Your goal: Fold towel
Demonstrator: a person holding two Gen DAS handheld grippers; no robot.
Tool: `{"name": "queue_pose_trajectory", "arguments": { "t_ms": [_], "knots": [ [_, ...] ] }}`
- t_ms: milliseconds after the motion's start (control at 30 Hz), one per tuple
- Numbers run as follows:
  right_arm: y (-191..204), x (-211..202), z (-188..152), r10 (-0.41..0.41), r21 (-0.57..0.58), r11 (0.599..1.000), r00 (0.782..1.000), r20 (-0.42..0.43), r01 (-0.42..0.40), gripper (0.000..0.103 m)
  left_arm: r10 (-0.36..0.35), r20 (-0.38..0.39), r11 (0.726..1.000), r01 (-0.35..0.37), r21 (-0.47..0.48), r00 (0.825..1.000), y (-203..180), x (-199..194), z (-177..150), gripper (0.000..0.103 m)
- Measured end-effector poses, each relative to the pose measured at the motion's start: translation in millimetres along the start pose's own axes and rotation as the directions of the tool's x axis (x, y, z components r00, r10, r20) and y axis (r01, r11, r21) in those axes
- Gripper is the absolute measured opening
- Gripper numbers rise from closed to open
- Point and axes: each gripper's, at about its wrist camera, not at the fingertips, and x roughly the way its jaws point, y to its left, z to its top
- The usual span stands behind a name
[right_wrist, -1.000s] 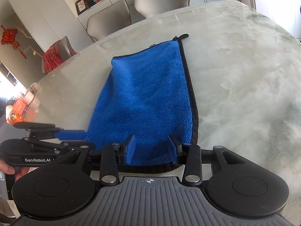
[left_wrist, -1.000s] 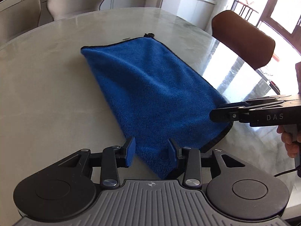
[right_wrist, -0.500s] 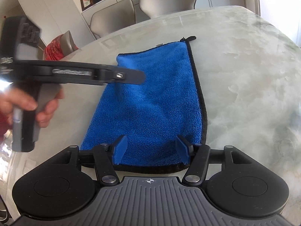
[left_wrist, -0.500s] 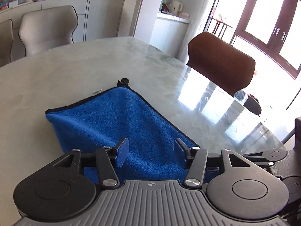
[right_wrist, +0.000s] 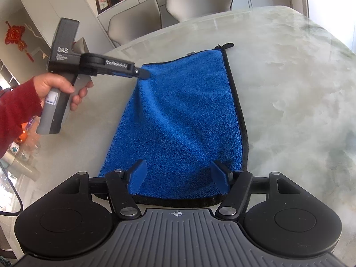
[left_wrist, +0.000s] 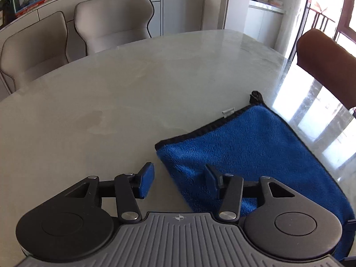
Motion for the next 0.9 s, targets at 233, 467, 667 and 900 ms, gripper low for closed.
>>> {"name": "queue_pose_trajectory", "arguments": {
  "t_ms": [233, 467, 667, 900],
  "knots": [
    [17.7, -3.2, 7.0, 0.016, -0.121, 0.993, 0.999, 0.029, -0.013, 0.061, -0.226, 0.043, 0.974, 0.226, 0.005, 0.973, -36.4, -19.7, -17.4, 0.056],
    [2.1, 4.4, 34.9, -0.046, -0.116, 0.992, 0.998, 0.046, 0.051, 0.027, -0.285, -0.068, 0.959, 0.285, -0.009, 0.956, -56.7, -16.3, -66.8, 0.056],
    [-2.0, 34.7, 65.3, -0.059, -0.119, 0.991, 0.996, 0.069, 0.067, 0.029, -0.209, -0.059, 0.978, 0.21, 0.007, 0.976, -58.8, -26.1, -83.0, 0.056],
    [0.8, 93.5, 107.2, -0.018, -0.215, 0.976, 1.0, 0.02, 0.022, 0.029, -0.165, -0.029, 0.986, 0.165, -0.001, 0.986, -59.7, -39.1, -96.3, 0.056]
  ]
}}
